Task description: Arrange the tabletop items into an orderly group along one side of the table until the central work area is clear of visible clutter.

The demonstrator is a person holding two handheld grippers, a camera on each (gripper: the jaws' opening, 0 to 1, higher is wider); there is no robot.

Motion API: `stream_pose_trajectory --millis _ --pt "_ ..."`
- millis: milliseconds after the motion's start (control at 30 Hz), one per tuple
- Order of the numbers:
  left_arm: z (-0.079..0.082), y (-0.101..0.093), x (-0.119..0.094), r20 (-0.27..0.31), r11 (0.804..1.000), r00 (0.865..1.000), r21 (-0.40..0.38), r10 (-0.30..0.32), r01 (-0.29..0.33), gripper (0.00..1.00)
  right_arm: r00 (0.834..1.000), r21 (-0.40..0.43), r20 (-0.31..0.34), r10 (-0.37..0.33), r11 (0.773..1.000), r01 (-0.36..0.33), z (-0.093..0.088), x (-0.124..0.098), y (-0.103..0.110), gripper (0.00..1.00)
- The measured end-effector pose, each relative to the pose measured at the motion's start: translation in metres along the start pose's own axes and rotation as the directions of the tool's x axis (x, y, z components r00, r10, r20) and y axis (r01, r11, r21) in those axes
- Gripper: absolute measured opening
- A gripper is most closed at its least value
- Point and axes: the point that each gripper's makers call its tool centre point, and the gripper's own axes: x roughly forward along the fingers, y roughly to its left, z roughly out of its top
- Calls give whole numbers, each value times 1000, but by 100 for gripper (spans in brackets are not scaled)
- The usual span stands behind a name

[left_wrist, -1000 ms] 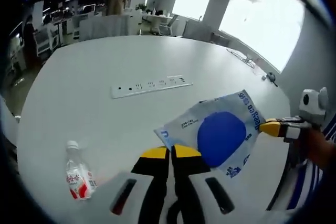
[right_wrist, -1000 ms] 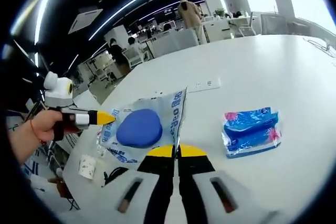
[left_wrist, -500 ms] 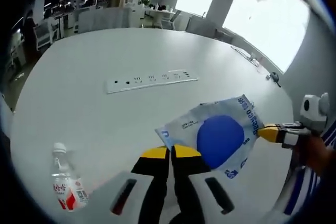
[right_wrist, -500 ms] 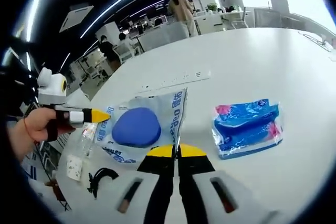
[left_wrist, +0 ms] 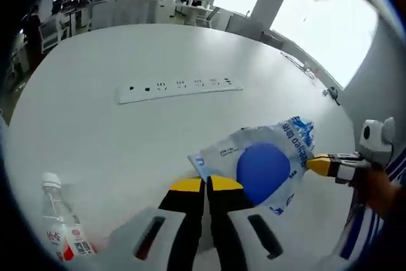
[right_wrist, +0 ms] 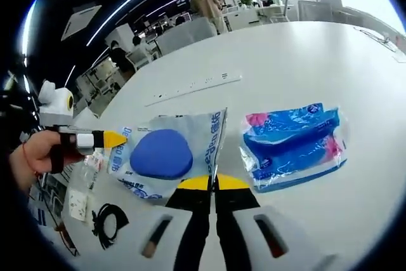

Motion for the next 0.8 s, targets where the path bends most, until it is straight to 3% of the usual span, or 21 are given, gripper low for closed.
stream_pose_trajectory --millis 800 --pt "-8 4 19 -15 999 1000 -34 -15 14 0 1000 44 -1 -12 999 12 -4 14 -13 0"
